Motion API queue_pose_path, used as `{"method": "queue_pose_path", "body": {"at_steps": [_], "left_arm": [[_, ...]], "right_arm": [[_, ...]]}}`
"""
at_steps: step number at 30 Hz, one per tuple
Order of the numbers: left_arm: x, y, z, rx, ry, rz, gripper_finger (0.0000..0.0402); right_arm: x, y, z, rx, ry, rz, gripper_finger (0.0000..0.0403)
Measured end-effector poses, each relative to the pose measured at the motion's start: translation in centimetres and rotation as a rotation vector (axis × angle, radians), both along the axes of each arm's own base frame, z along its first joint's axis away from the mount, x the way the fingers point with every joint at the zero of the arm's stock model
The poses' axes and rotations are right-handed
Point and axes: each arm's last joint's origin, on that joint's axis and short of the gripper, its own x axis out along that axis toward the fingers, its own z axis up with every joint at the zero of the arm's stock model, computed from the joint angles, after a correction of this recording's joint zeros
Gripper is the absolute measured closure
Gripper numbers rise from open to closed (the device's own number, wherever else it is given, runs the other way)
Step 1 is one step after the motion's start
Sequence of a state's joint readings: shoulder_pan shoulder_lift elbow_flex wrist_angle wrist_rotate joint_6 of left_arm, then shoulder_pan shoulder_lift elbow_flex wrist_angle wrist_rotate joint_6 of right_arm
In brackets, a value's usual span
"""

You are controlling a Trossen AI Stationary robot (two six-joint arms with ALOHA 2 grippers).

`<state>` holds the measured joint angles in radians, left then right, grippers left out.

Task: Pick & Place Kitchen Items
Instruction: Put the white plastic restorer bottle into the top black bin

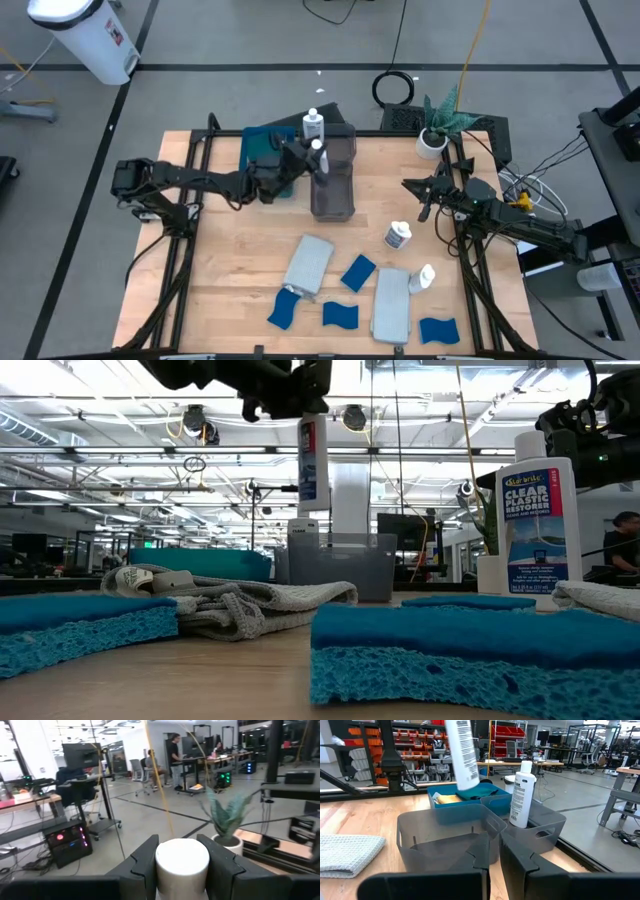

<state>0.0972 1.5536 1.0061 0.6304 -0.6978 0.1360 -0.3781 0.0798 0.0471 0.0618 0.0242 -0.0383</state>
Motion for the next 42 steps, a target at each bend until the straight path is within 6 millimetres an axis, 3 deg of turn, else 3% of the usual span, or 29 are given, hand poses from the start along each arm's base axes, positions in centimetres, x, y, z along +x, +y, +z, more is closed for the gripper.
{"method": "queue_pose_path", "body": {"at_steps": [20,31,42], "left_arm": [[-2.0,8.4,-0.9,-0.114,-0.015,0.082,0.0284],[-1.7,11.3,-3.4,-0.155,0.018,0.078,0.0284],[-0.8,12.6,-6.3,-0.210,0.034,0.070,0.0284]], "right_arm": [[0.0,0.0,0.0,0.000,0.000,0.000,0.0383],[0.0,0.0,0.0,0.000,0.000,0.000,0.0383],[0.0,0.0,0.0,0.000,0.001,0.000,0.0383]]}}
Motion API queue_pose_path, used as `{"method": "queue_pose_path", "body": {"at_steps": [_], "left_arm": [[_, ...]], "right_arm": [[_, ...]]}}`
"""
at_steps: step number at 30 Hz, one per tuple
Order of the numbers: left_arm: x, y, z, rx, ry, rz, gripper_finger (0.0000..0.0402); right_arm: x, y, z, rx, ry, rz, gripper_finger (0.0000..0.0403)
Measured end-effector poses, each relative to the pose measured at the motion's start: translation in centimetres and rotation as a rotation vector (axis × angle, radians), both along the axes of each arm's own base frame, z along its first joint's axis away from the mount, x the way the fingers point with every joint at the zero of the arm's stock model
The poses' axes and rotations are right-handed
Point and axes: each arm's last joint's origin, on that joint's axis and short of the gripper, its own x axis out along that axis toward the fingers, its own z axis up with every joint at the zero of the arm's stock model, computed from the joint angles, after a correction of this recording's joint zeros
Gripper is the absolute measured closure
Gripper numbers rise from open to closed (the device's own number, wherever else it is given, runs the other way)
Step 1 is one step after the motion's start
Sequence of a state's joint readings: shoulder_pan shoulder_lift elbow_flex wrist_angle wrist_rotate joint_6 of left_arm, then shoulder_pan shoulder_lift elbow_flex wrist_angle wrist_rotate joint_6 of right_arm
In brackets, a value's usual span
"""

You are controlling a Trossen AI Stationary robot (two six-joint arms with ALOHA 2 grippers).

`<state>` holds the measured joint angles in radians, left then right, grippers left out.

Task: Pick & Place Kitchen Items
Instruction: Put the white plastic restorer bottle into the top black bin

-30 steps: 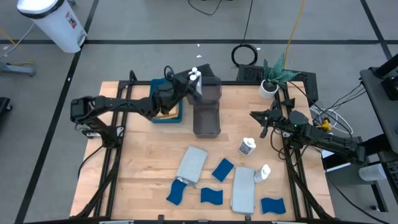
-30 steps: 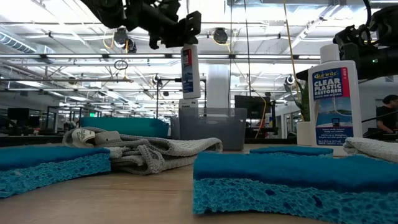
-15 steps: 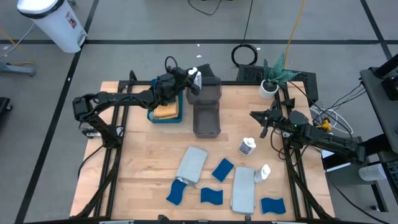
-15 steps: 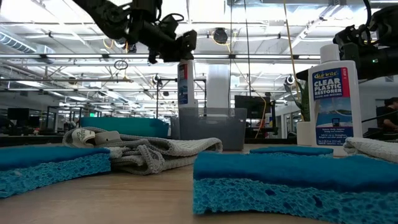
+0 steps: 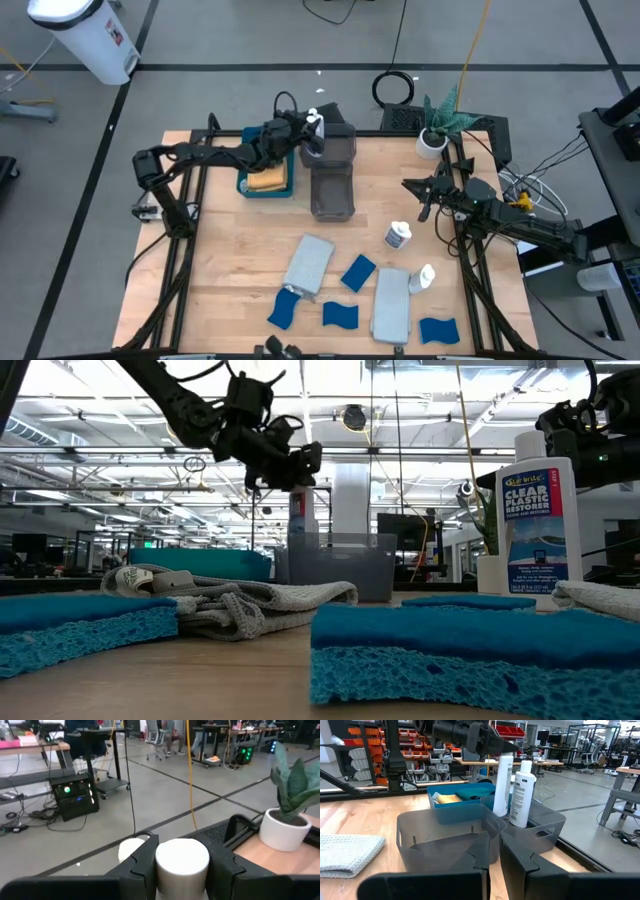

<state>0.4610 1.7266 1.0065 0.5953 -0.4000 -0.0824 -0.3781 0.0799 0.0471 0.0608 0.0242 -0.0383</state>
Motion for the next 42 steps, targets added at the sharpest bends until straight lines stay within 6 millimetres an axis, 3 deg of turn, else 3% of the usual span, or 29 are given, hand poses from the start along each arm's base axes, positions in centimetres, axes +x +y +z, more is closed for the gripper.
{"method": "queue_pose_path", "body": {"at_steps": [6,19,31,42], "left_arm": [[0.5,0.2,-1.4,-0.025,0.026,-0.012,0.0284],[0.6,0.2,-1.9,-0.039,0.050,-0.066,0.0284],[1.8,0.8,-4.5,-0.009,0.042,-0.086,0.0284],[1.9,0.5,-4.3,0.013,0.065,-0.096,0.0284]], "right_arm": [[0.0,0.0,0.0,0.000,0.000,0.000,0.0383],[0.0,0.0,0.0,0.000,0.000,0.000,0.0383],[0.0,0.0,0.0,0.000,-0.001,0.000,0.0383],[0.0,0.0,0.0,0.000,-0.001,0.000,0.0383]]}}
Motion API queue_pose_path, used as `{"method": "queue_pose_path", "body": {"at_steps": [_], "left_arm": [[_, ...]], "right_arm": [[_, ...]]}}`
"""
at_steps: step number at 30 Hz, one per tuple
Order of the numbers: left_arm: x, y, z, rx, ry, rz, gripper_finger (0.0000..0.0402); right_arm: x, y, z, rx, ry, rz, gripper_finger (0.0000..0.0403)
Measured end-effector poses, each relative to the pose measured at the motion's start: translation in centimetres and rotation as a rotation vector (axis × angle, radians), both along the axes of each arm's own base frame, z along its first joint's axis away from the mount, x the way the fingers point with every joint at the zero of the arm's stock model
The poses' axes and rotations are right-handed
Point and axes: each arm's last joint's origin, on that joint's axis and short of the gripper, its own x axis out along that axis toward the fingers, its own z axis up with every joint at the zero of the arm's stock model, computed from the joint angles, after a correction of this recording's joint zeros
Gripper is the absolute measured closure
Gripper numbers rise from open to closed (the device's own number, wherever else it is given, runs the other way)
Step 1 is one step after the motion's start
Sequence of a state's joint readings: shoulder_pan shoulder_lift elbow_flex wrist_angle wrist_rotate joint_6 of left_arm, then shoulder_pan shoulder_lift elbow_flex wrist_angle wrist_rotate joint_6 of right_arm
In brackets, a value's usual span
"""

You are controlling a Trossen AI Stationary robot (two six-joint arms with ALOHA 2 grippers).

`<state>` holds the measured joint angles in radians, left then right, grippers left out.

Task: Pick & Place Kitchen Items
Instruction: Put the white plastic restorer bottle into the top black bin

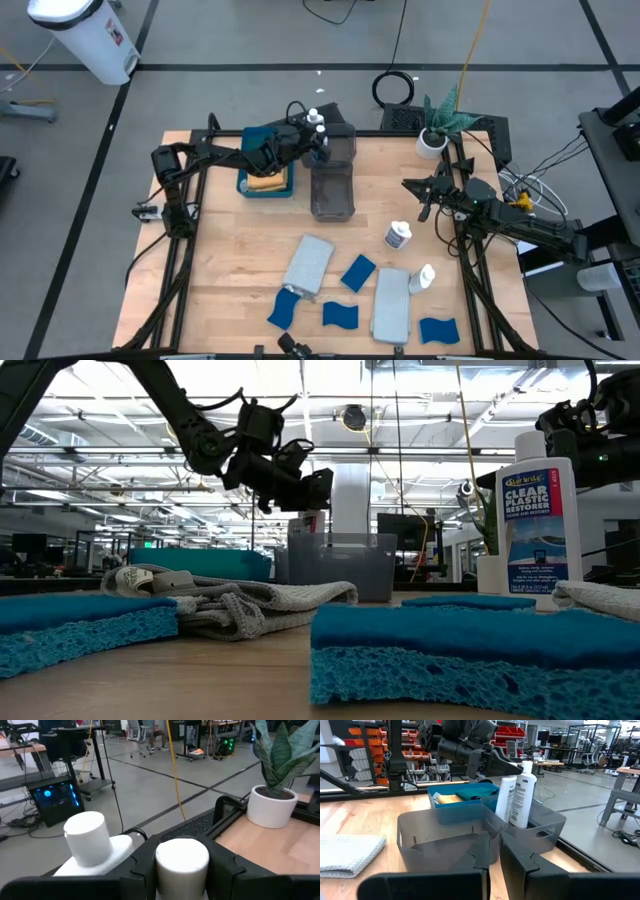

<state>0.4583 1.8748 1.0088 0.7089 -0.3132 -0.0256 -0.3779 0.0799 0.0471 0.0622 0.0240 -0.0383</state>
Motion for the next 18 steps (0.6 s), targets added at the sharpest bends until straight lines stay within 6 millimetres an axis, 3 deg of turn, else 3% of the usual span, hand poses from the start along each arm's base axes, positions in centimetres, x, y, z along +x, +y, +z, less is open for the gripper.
{"method": "queue_pose_path", "body": {"at_steps": [8,18], "left_arm": [[-0.05,-0.09,-0.44,-0.024,0.041,0.000,0.0282],[0.23,-0.93,-0.39,-0.005,0.073,-0.026,0.0250]], "right_arm": [[0.00,0.00,0.00,0.000,0.000,0.000,0.0383],[0.00,0.00,0.00,0.000,0.000,0.000,0.0383]]}}
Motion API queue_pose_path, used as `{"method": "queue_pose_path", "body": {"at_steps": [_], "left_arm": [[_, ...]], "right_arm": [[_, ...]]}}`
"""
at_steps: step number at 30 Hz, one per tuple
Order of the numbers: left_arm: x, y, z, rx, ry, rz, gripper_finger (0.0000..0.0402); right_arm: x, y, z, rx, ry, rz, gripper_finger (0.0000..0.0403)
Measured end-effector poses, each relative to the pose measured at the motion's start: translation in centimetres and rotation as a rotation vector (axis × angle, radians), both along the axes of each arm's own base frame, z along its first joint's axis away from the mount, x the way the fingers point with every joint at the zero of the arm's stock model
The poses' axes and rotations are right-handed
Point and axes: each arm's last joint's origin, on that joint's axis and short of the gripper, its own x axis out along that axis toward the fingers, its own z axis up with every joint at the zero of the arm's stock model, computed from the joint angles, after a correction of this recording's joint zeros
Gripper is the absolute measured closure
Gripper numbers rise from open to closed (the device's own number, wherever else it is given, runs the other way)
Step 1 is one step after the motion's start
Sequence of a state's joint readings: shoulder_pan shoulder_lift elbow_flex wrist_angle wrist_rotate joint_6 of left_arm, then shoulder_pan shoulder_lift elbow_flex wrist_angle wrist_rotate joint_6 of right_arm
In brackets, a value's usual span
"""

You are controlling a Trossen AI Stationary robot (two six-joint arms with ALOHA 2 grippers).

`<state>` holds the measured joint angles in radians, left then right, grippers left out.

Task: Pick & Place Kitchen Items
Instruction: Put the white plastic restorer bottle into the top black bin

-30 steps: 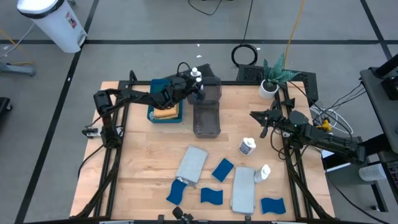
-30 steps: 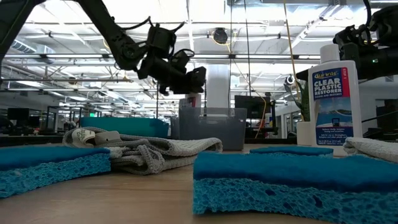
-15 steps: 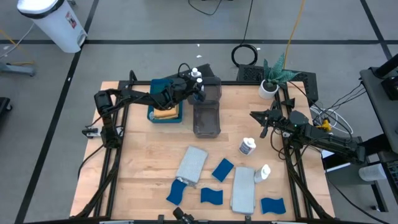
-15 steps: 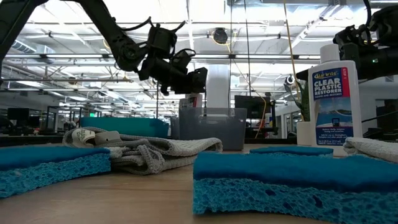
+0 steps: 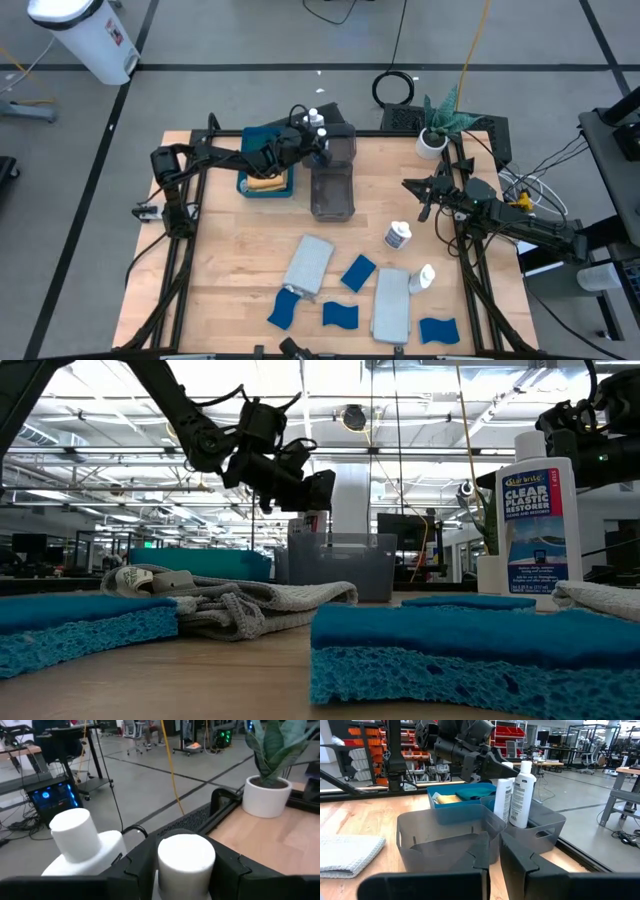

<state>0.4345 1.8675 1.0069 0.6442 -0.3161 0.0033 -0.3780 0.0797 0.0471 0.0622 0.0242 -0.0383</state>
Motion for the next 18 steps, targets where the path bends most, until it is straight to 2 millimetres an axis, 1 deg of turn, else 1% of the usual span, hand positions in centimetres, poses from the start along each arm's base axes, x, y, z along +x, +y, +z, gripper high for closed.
{"method": "queue_pose_path", "body": {"at_steps": [7,12,18], "left_arm": [[-0.1,-0.4,0.5,0.001,0.009,-0.005,0.0248],[-0.6,-0.6,1.3,-0.043,0.011,0.010,0.0248],[-1.1,-0.9,2.3,-0.041,0.017,0.021,0.0240]], "right_arm": [[0.0,0.0,0.0,0.000,0.000,0.000,0.0383],[0.0,0.0,0.0,0.000,0.000,0.000,0.0383],[0.0,0.0,0.0,0.000,0.000,0.000,0.0383]]}}
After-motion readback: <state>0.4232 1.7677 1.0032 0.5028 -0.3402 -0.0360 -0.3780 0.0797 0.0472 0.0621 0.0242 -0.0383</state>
